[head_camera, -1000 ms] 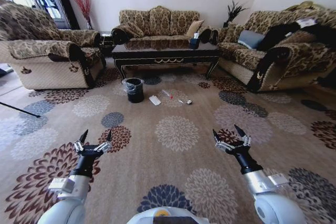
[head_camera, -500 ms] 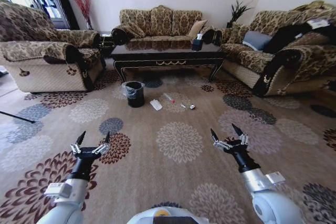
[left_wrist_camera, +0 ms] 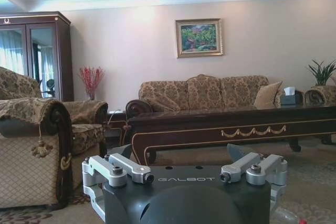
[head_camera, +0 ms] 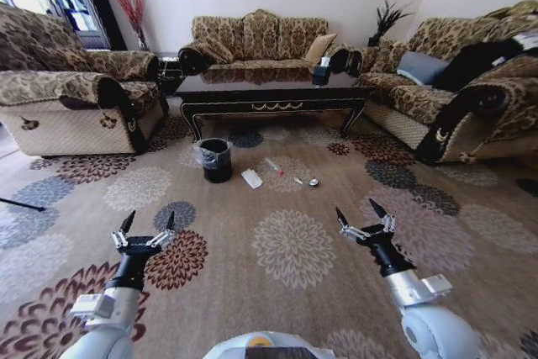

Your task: Move to the front of the table and pick up the trash from the floor, then place it into the trash bin.

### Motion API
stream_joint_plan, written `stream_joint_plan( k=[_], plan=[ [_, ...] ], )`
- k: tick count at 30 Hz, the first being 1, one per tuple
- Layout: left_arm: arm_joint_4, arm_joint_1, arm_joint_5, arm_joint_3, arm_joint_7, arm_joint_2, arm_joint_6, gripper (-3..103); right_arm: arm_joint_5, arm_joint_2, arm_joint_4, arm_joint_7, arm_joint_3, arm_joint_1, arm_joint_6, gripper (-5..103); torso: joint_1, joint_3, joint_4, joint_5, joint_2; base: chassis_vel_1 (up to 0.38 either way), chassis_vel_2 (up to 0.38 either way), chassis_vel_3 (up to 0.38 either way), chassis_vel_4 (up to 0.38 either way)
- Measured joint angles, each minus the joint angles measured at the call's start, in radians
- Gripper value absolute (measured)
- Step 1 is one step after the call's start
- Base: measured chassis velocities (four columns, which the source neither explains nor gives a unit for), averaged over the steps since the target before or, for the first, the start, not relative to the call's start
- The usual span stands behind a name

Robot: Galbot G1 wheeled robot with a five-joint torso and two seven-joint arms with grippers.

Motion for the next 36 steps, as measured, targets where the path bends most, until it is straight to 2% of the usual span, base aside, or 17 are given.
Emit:
stream_joint_plan(
  k=[3,5,9,12,14,16,18,21,23,24,27,31,36],
  plan=[
    [0.003,-0.002,-0.001,0.000,0.000,0.001,0.000,100,-0.001,0.001,-0.002,0.000,-0.001,0.001,0.001,100,0.000,0.000,0.0004,0.0006,0.000,-0.319,0.326,0.320,-0.321],
    [0.006,-0.006,-0.002,0.001,0.000,0.001,0.000,100,-0.002,0.004,-0.002,-0.003,-0.002,0.001,0.002,100,0.000,0.000,-0.0002,-0.0007,0.000,-0.337,0.330,0.334,-0.339],
    [0.007,-0.007,-0.003,0.003,0.000,0.002,0.000,100,-0.006,0.008,-0.005,-0.005,-0.004,0.001,0.003,100,0.000,0.000,0.0003,0.0007,0.000,-0.296,0.305,0.287,-0.302],
    [0.007,-0.007,-0.003,0.003,0.000,0.003,0.000,100,-0.008,0.010,-0.005,-0.006,-0.004,0.001,0.004,100,0.000,0.000,0.0000,-0.0010,0.000,-0.281,0.292,0.277,-0.292],
    [0.007,-0.004,-0.003,0.003,0.000,0.002,-0.002,100,-0.008,0.014,-0.005,-0.008,-0.004,-0.001,0.005,100,0.000,0.000,0.0001,0.0008,0.000,-0.263,0.258,0.279,-0.263],
    [0.005,-0.002,-0.003,0.003,0.000,0.000,-0.004,100,-0.009,0.016,-0.005,-0.010,-0.005,-0.003,0.008,100,0.000,0.000,0.0001,0.0008,0.001,-0.280,0.271,0.263,-0.261],
    [0.003,0.003,-0.002,0.003,0.000,-0.004,-0.007,100,-0.011,0.019,-0.005,-0.012,-0.005,-0.004,0.011,100,0.000,0.000,-0.0001,-0.0008,0.001,-0.296,0.265,0.291,-0.286],
    [0.000,0.008,0.001,0.003,0.000,-0.005,-0.011,100,-0.012,0.016,-0.003,-0.012,-0.005,-0.003,0.012,100,0.000,0.001,0.0004,0.0011,0.001,-0.282,0.296,0.291,-0.288],
    [-0.001,0.009,0.001,0.003,0.000,-0.004,-0.011,100,-0.012,0.015,-0.001,-0.012,-0.005,-0.003,0.012,100,0.000,0.001,0.0004,0.0005,0.001,-0.278,0.283,0.284,-0.280],
    [-0.002,0.008,0.001,0.002,0.000,-0.002,-0.011,100,-0.012,0.013,0.000,-0.012,-0.004,-0.003,0.012,100,0.000,0.001,0.0001,-0.0009,0.001,-0.306,0.278,0.298,-0.302],
    [-0.005,0.006,0.001,0.000,-0.002,0.000,-0.011,100,-0.012,0.012,0.000,-0.013,-0.004,-0.002,0.013,100,0.000,0.001,0.0000,0.0006,0.001,-0.284,0.302,0.272,-0.308],
    [-0.005,0.008,0.001,0.000,-0.003,-0.003,-0.011,100,-0.011,0.012,-0.003,-0.016,-0.007,-0.001,0.016,100,0.000,0.001,0.0001,-0.0003,0.001,-0.282,0.299,0.276,-0.282],
    [-0.003,0.009,0.002,0.001,-0.003,-0.002,-0.011,100,-0.011,0.012,-0.005,-0.018,-0.010,0.001,0.016,100,0.000,0.001,0.0003,0.0003,0.001,-0.258,0.284,0.274,-0.284]
  ],
)
